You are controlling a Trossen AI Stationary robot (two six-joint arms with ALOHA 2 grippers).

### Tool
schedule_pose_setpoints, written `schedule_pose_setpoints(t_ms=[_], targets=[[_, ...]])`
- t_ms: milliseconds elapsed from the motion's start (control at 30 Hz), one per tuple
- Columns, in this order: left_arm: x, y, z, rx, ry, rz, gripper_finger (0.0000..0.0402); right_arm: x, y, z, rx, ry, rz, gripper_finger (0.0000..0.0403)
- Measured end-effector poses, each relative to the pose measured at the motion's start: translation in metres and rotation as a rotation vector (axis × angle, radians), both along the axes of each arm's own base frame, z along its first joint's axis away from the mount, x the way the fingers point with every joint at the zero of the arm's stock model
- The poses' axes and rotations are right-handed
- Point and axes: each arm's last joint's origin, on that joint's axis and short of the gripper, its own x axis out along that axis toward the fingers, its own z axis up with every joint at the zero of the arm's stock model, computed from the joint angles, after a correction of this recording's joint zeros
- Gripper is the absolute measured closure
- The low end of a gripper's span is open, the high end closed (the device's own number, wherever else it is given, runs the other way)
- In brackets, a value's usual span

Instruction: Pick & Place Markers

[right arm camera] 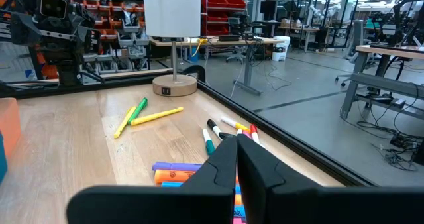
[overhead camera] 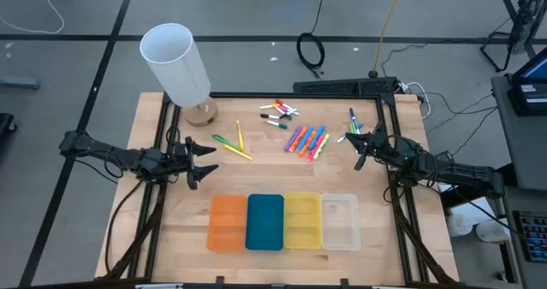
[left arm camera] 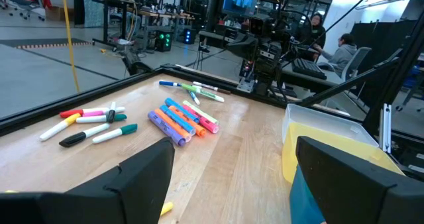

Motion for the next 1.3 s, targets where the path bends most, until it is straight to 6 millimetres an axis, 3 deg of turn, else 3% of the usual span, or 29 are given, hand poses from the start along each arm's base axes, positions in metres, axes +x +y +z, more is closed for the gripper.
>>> schedule_pose_setpoints(t_ms=[1300], targets=[[0.0000,0.0000,-0.0001,0.000,0.001,0.000,0.0078,0.0001,-0.0005,0.0042,-0.026,-0.035,-0.011,0.0403]])
